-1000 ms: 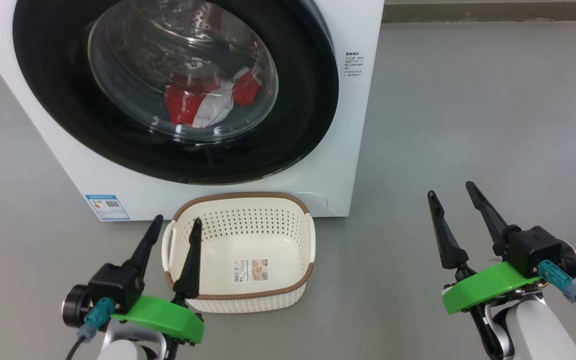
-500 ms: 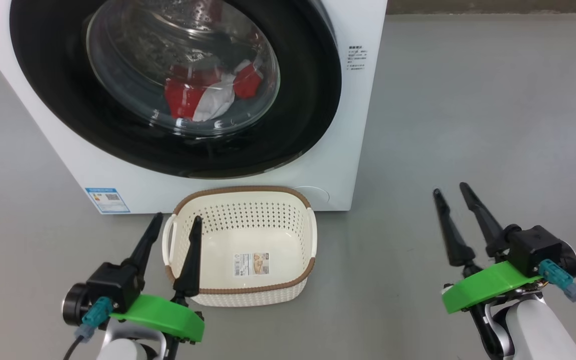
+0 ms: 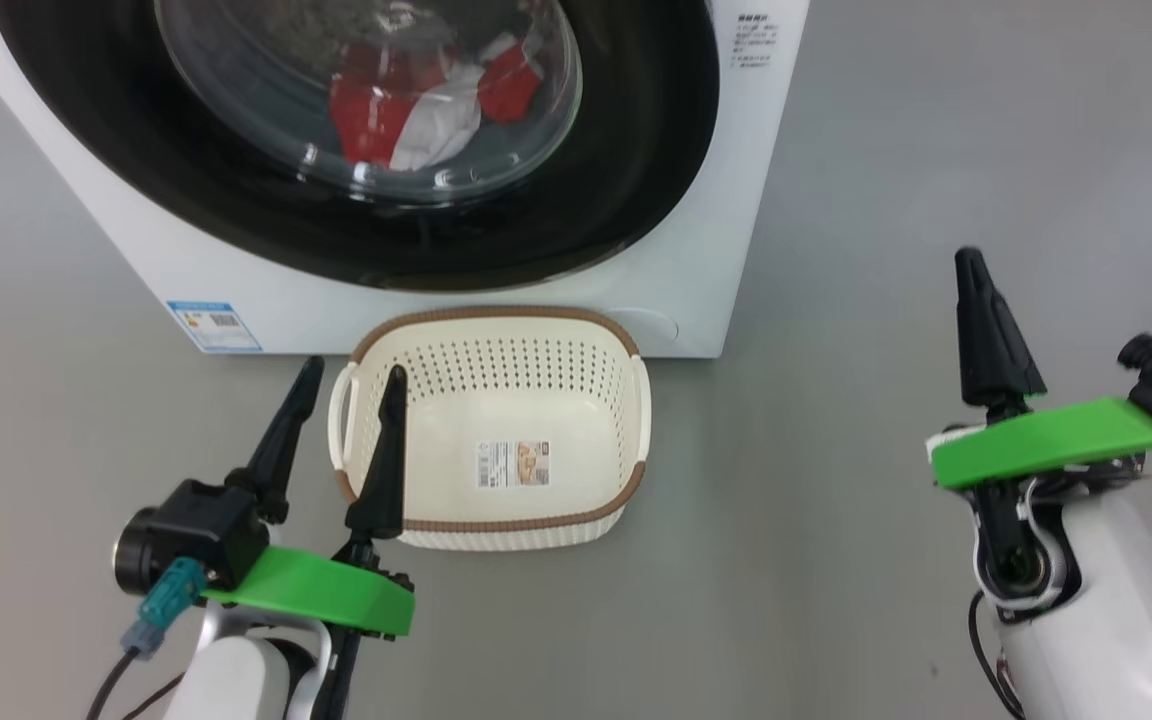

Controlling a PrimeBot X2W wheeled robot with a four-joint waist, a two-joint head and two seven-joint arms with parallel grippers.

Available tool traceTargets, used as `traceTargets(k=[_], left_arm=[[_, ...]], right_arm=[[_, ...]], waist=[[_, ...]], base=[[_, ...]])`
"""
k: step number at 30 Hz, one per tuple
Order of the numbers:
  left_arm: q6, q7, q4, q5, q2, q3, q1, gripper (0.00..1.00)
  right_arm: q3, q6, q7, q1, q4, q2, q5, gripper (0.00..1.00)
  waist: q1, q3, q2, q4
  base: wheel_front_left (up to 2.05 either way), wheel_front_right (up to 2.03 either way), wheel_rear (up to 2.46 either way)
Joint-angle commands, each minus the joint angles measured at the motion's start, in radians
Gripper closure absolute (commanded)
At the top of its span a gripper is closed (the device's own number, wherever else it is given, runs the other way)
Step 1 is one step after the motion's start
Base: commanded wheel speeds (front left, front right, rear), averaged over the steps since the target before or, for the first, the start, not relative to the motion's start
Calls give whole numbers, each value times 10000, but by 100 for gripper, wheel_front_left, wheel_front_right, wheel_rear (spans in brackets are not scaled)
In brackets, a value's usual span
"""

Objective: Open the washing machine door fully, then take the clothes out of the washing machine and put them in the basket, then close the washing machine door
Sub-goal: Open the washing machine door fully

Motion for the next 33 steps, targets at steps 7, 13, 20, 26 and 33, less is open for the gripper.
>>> traceTargets(k=[7,13,20,26,33], left_arm=[[113,79,-905,-171,105,134,-464,0],[129,63,-1255,-186,96,20,-622,0],[147,99,-1723,-176,121,-93,-753,0],[213,173,-1965,-243,104,-174,-810,0],[231,146,-2063,-181,100,-338,-864,0]], right_arm=[[12,4,839,-1394,-524,-7,2255,100],[-472,4,2025,-2380,-612,-7,3959,100],[-1162,4,3588,-3669,-71,-7,5545,100],[-1451,4,4917,-4842,604,-7,6229,100],[-1769,4,6167,-6110,1362,-7,6774,100]], waist=[[0,1169,-1,276],[0,1762,-1,470],[0,2467,-1,696],[0,3061,-1,870],[0,3457,-1,1012]], base=[[0,0,0],[0,0,0],[0,0,0],[0,0,0],[0,0,0]])
